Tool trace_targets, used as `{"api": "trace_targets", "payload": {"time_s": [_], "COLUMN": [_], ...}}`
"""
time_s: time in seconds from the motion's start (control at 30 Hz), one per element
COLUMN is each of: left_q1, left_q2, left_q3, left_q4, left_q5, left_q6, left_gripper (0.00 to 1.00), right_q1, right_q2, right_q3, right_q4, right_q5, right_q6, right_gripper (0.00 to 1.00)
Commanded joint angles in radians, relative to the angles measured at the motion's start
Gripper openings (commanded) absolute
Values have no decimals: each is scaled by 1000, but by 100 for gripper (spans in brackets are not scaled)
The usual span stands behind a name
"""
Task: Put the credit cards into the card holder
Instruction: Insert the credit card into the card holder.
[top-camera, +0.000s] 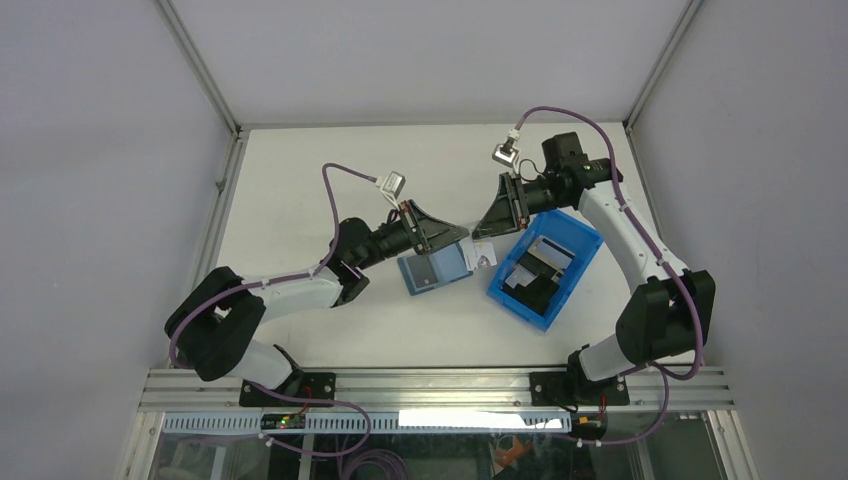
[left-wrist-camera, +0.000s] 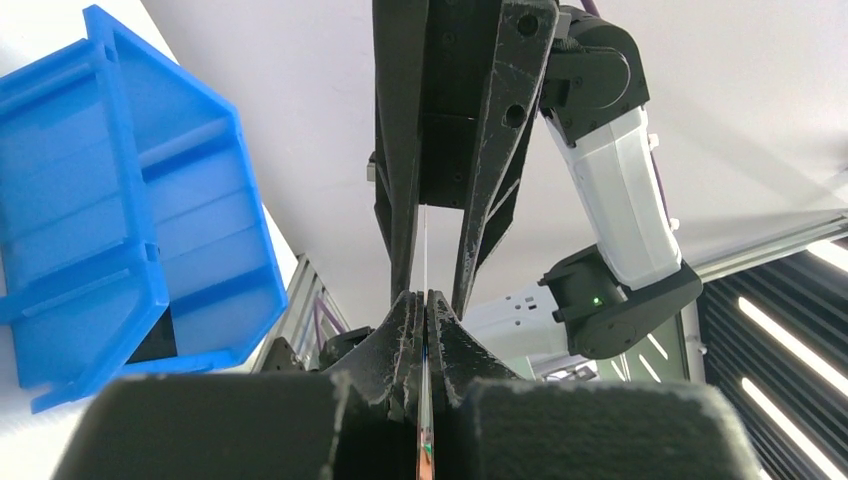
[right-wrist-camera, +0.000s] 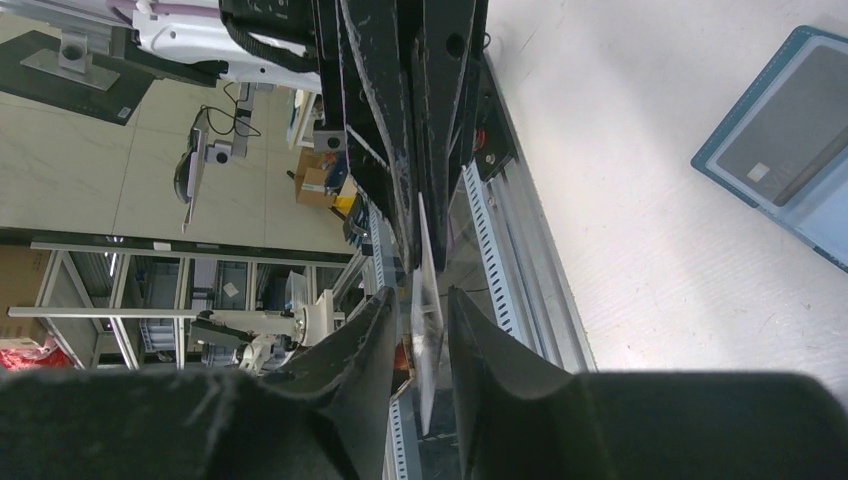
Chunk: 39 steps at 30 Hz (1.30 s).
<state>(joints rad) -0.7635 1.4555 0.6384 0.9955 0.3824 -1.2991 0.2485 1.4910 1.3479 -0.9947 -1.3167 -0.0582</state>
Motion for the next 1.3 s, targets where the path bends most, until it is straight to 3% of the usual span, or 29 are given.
{"api": "trace_targets", "payload": {"time_s": [0.0,0.4,0.63,0.73,0.8,0.93,1.03,1.13,1.27], "left_q1": [30,36,42,53,62,66,66,65,66], "left_q2": [-23,35,41,16,-33,-178,-351,-579,-814], "left_q3": [-1,85,92,57,14,-70,-124,-157,-269], "left_q4": [94,87,64,65,44,-86,-329,-769,-941], "left_q5": [83,220,220,178,140,43,-72,-258,-457], "left_q6": [-30,-67,-57,-39,-6,137,287,423,398], "left_gripper": [0,0,2,13,26,46,59,71,88], "right_q1": [1,23,25,23,22,20,23,34,67], "right_q2": [-38,-41,-62,-76,-80,-84,-76,-49,-6], "right_q3": [43,38,6,-7,-16,-24,-25,-34,-58], "right_q4": [-45,-22,33,45,48,37,16,18,95], "right_q5": [-9,-44,-85,-76,-63,-11,50,115,208], "right_q6": [-62,-32,4,5,3,-36,-120,-214,-260], "right_gripper": [28,23,0,0,0,0,0,0,0]}}
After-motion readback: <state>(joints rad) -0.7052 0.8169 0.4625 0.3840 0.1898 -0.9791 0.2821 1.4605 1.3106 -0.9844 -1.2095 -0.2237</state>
